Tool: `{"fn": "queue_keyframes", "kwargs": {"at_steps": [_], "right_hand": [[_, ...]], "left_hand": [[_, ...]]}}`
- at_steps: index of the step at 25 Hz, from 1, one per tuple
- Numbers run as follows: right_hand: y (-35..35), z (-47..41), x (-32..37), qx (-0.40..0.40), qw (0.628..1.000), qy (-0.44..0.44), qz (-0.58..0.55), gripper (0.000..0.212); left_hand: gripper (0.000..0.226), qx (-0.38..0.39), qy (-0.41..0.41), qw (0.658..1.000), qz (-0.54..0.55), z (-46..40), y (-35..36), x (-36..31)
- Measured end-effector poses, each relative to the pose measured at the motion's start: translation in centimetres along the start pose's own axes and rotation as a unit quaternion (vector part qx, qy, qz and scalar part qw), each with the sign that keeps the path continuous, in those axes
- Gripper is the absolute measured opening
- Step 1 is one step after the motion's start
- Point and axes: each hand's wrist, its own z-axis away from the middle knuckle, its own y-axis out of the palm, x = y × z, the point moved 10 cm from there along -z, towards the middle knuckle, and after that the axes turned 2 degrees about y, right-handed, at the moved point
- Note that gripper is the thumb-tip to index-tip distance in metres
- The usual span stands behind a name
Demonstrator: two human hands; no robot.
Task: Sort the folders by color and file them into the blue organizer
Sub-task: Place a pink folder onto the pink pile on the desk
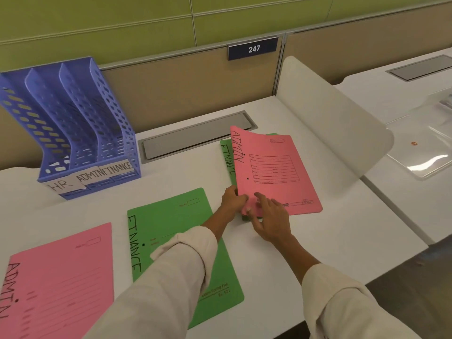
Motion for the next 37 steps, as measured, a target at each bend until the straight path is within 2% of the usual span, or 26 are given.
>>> {"fn": "queue_keyframes", "kwargs": {"at_steps": [1, 3, 7, 11, 13, 15, 19, 22, 26, 30, 33, 37], "right_hand": [[-0.2, -0.1, -0.3, 0.001, 1.000, 0.006, 0.000, 0.056], [-0.4, -0.5, -1.0, 0.006, 1.000, 0.027, 0.008, 0.057], [-0.9, -1.0, -3.2, 0.011, 0.990, 0.123, 0.063, 0.063], [-1.9, -0.7, -2.9, -0.005, 0.986, 0.143, 0.083, 0.067], [-2.1, -0.5, -2.1, -0.017, 0.985, 0.170, 0.034, 0.070], [-1.8, -0.4, -0.9, -0.026, 0.977, 0.199, -0.066, 0.070], [0.4, 0.0, 3.7, 0.020, 0.933, 0.239, -0.269, 0.069], [2.7, 1.1, 9.0, 0.065, 0.910, 0.241, -0.330, 0.064], [6.3, 4.2, 17.1, 0.130, 0.906, 0.203, -0.347, 0.064], [9.6, 9.1, 25.0, 0.150, 0.911, 0.167, -0.347, 0.065], [11.6, 13.3, 30.1, 0.152, 0.924, 0.139, -0.322, 0.063], [14.4, 17.4, 34.1, 0.169, 0.940, 0.115, -0.273, 0.069]], "left_hand": [[0.033, 0.009, -0.005, 0.998, 0.068, 0.5, 0.0, 0.0], [0.037, 0.010, -0.001, 0.991, 0.136, 1.2, -0.9, -0.1], [0.044, 0.006, 0.000, 0.981, 0.194, 2.6, -4.6, 0.1], [0.049, 0.005, 0.004, 0.979, 0.203, 4.7, -9.2, 1.0], [0.052, -0.001, 0.003, 0.978, 0.211, 5.9, -11.8, 2.3], [0.053, -0.008, 0.003, 0.974, 0.227, 7.2, -14.2, 3.8], [0.053, -0.045, 0.004, 0.965, 0.260, 10.3, -20.3, 7.5], [0.049, -0.077, -0.003, 0.958, 0.275, 13.5, -25.7, 11.3], [0.046, -0.109, -0.018, 0.948, 0.298, 18.8, -32.7, 17.4], [0.046, -0.174, -0.028, 0.952, 0.250, 24.5, -40.2, 23.3], [0.043, -0.242, -0.011, 0.957, 0.161, 28.5, -44.5, 26.1], [0.036, -0.337, 0.031, 0.941, 0.030, 33.2, -47.6, 28.0]]}}
